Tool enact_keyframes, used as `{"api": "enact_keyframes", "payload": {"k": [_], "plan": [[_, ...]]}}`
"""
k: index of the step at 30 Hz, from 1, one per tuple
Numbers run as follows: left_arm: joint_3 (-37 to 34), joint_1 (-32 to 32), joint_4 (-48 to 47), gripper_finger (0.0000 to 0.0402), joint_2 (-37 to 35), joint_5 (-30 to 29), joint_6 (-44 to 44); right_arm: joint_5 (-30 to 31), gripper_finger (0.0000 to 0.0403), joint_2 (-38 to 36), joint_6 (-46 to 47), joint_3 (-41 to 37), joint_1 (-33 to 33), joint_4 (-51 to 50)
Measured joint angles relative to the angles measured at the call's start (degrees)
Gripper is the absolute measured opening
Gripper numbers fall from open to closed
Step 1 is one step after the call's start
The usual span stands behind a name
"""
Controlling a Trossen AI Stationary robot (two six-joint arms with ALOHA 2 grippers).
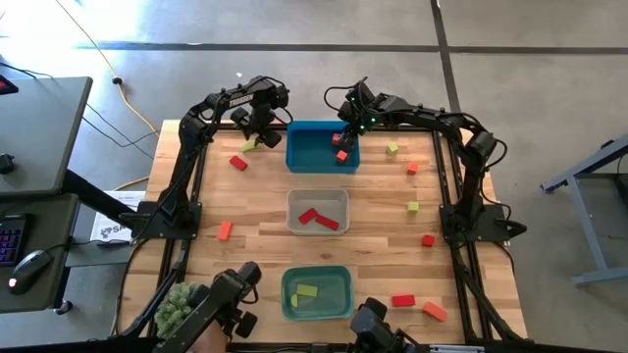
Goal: Sort & place blocks by color
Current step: Put the light green block into the green bin
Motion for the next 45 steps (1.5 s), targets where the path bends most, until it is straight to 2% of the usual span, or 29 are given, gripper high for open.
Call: {"api": "enact_keyframes", "payload": {"k": [8, 22, 31, 38, 45], "plan": [[1.2, 0.6, -1.1, 0.0165, 0.0, 2.1, 1.5, 0.0, 0.0177, 0.0, 0.0, 0.0, 0.0, -0.1], [-0.9, -0.8, 0.0, 0.0165, 0.0, -4.3, -2.6, 0.0, 0.0177, 0.0, 0.0, 0.0, 0.0, -0.4], [-0.9, -2.5, 0.6, 0.0165, 0.2, -5.5, -3.0, 0.0, 0.0177, 0.0, 0.0, 0.0, 0.0, -0.4], [-0.8, -5.4, 1.9, 0.0165, 0.2, -5.5, 1.3, 0.0, 0.0177, 0.0, 0.0, 0.0, 0.0, -0.4], [-0.7, -8.2, 2.0, 0.0165, 0.2, -3.1, 5.4, 0.0, 0.0177, 0.0, 0.0, 0.0, 0.0, -0.4]]}}
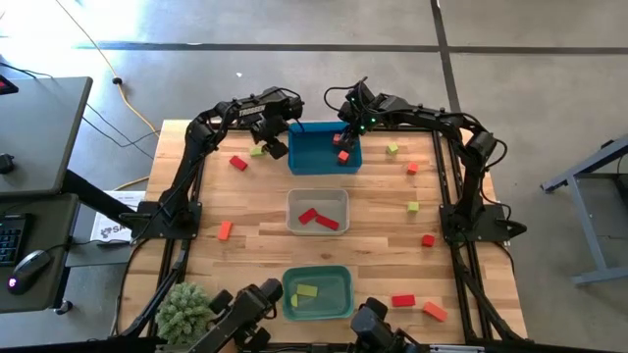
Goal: Sort & place blocks by color
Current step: Put the light green block into the green bin
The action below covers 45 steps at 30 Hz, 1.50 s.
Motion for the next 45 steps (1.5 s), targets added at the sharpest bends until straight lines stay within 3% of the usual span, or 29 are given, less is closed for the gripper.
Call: {"api": "enact_keyframes", "payload": {"k": [8, 13, 27, 34, 45], "plan": [[0.0, -0.6, -0.3, 0.0165, -0.1, 4.4, 0.0, -0.1, 0.0177, 0.0, 0.0, 0.0, 0.0, -0.3], [0.2, -0.6, -0.9, 0.0165, -0.1, 4.3, -0.1, -0.1, 0.0177, 0.0, 0.0, 0.0, 0.0, -0.5], [11.8, 1.0, -8.0, 0.0165, 0.2, 3.6, 3.7, -0.2, 0.0177, 0.0, -1.1, 0.0, 0.0, -1.2], [11.9, 0.7, -8.7, 0.0165, 0.1, 8.3, 9.2, -0.2, 0.0177, 0.0, -3.0, 0.0, 0.0, -3.0], [11.9, 1.1, -8.8, 0.0165, 0.0, 7.1, 12.5, -0.2, 0.0177, 0.0, -3.5, 0.0, 0.0, -3.3]]}}
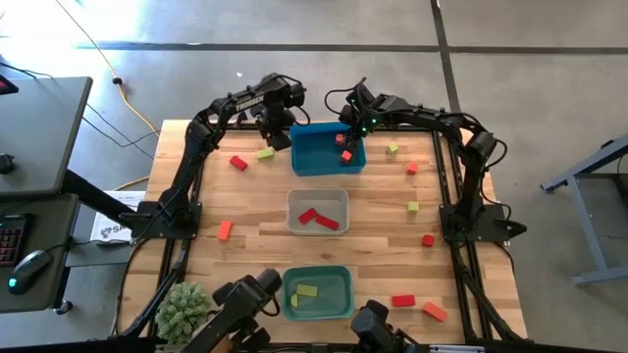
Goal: Sort & place blocks by color
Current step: Put the light green block into the green bin
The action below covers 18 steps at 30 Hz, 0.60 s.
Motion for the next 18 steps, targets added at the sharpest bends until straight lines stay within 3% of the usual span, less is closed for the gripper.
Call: {"api": "enact_keyframes", "payload": {"k": [18], "plan": [[-9.3, -0.1, 0.2, 0.0165, -0.1, 0.0, 2.9, 0.0, 0.0177, 0.0, 0.0, 0.0, 0.0, -0.6]]}}
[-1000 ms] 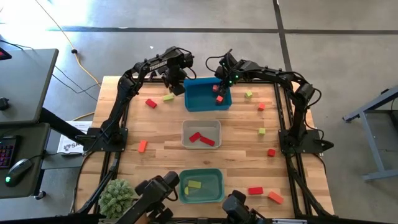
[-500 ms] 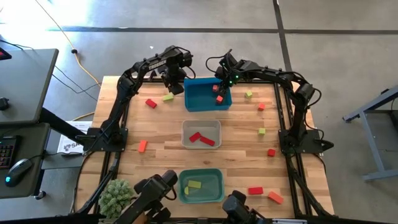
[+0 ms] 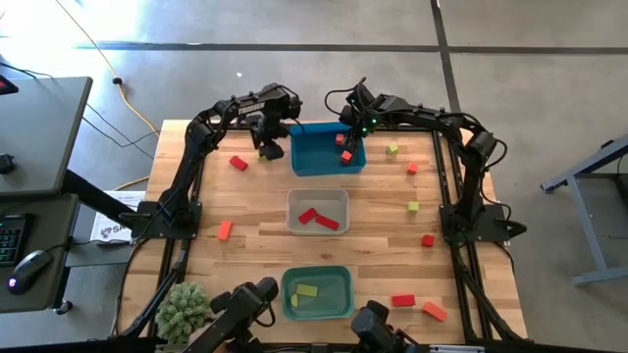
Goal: Sort & place blocks by color
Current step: Put the light green block into the green bin
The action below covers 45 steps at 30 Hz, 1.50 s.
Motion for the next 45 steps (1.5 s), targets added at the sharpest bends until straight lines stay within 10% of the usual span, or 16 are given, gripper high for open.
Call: {"api": "enact_keyframes", "payload": {"k": [37, 45], "plan": [[-0.1, -1.1, 5.3, 0.0165, 4.1, -2.0, 0.0, 0.0, 0.0177, 0.0, 0.5, 0.0, 0.0, -0.2], [-0.1, -0.7, 4.9, 0.0096, 4.1, -2.4, 0.0, 0.0, 0.0177, 0.0, 0.5, 0.0, 0.0, -0.2]]}}
